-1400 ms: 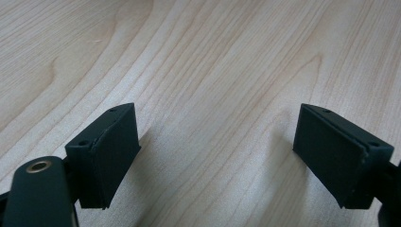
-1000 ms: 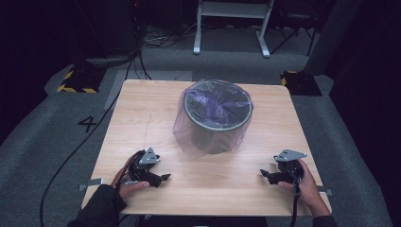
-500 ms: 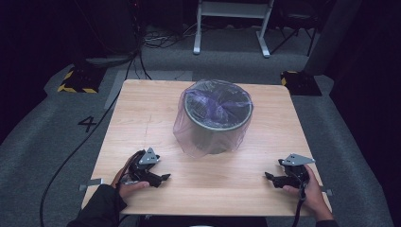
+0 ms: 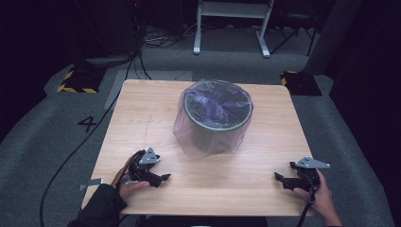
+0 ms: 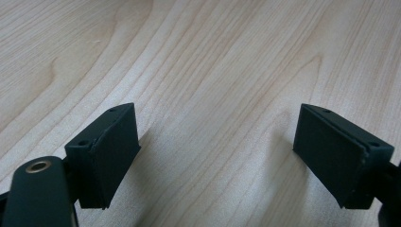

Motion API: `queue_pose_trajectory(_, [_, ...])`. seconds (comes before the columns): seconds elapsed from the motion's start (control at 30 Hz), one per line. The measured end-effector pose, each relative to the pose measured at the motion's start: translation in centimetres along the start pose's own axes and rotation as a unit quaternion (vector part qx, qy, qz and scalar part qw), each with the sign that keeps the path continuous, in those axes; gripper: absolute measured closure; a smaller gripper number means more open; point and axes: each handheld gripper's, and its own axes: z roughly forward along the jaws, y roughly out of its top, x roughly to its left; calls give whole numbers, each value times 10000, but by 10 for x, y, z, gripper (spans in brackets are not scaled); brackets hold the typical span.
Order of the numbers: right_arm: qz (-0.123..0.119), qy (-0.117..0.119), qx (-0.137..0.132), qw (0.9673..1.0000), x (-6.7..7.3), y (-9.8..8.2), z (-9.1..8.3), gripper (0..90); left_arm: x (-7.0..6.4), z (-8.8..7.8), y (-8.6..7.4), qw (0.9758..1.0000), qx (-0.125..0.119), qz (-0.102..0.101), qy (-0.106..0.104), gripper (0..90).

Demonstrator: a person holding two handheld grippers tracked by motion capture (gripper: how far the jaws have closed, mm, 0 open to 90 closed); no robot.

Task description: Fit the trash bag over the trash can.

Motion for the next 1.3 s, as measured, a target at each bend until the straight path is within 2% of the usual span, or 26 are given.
queue_pose_trajectory(0.23, [73, -91, -7, 9999, -7, -5, -5, 150, 0, 0, 0, 10000, 1, 1, -1, 145])
queue_pose_trajectory(1.3, [96, -119, 4, 9999, -6, -4, -5, 141, 1, 2, 2, 10000, 2, 30, -30, 144])
